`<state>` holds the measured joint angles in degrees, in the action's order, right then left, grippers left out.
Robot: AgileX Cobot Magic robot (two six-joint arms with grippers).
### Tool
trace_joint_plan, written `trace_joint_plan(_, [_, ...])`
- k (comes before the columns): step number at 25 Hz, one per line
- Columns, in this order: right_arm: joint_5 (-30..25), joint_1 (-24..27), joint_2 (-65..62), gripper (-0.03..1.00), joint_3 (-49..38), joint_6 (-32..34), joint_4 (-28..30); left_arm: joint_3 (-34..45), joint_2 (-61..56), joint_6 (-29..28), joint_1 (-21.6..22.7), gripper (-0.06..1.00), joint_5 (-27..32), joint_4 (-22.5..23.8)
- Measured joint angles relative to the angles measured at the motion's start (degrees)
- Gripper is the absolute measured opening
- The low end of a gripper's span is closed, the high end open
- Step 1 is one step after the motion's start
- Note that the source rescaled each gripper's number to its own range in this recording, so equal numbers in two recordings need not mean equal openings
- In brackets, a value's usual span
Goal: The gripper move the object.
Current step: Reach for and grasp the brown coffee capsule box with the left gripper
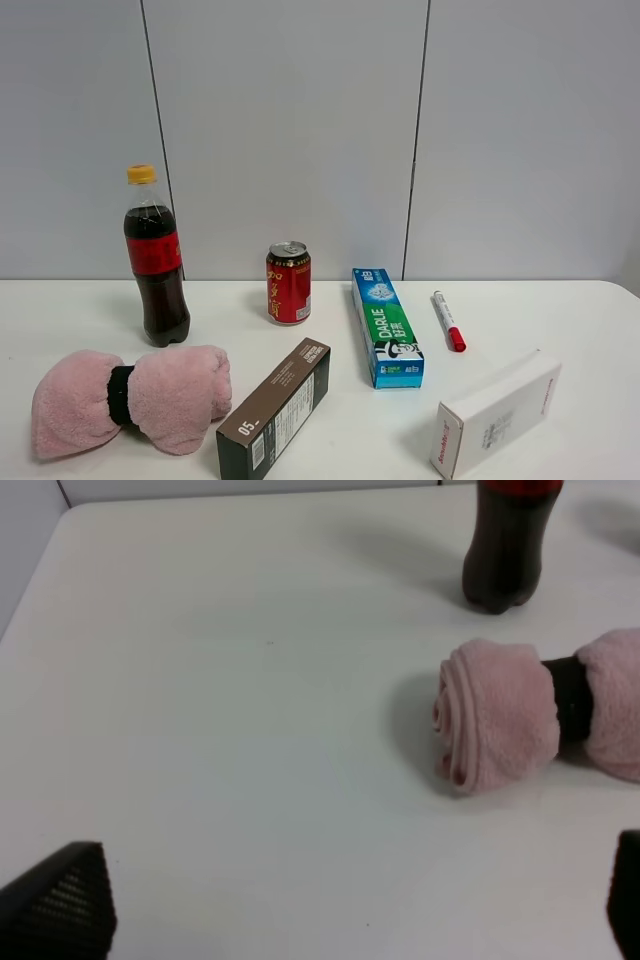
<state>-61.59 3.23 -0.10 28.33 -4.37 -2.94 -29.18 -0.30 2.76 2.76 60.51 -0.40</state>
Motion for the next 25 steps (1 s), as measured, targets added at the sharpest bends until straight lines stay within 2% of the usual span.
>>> trace_joint_plan(7, [0.0, 0.0, 0.0, 1.0, 0.0, 0.0, 0.0, 0.05, 0.0, 0.0, 0.0, 1.0, 0.0, -0.21])
trace_joint_plan(12, [0.0, 0.0, 0.0, 1.0, 0.0, 0.0, 0.0, -1.71, 0.84, 0.0, 0.0, 1.0, 0.06, -2.62])
trace_joint_plan(18, [0.0, 0.0, 0.0, 1.0, 0.0, 0.0, 0.0, -8.32, 10.64, 0.06, 0.0, 1.0, 0.02, -3.07])
trace_joint_plan(25, [0.0, 0.0, 0.0, 1.0, 0.0, 0.0, 0.0, -14.97, 26.25, 1.92, 0.0, 1.0, -0.42, -7.15])
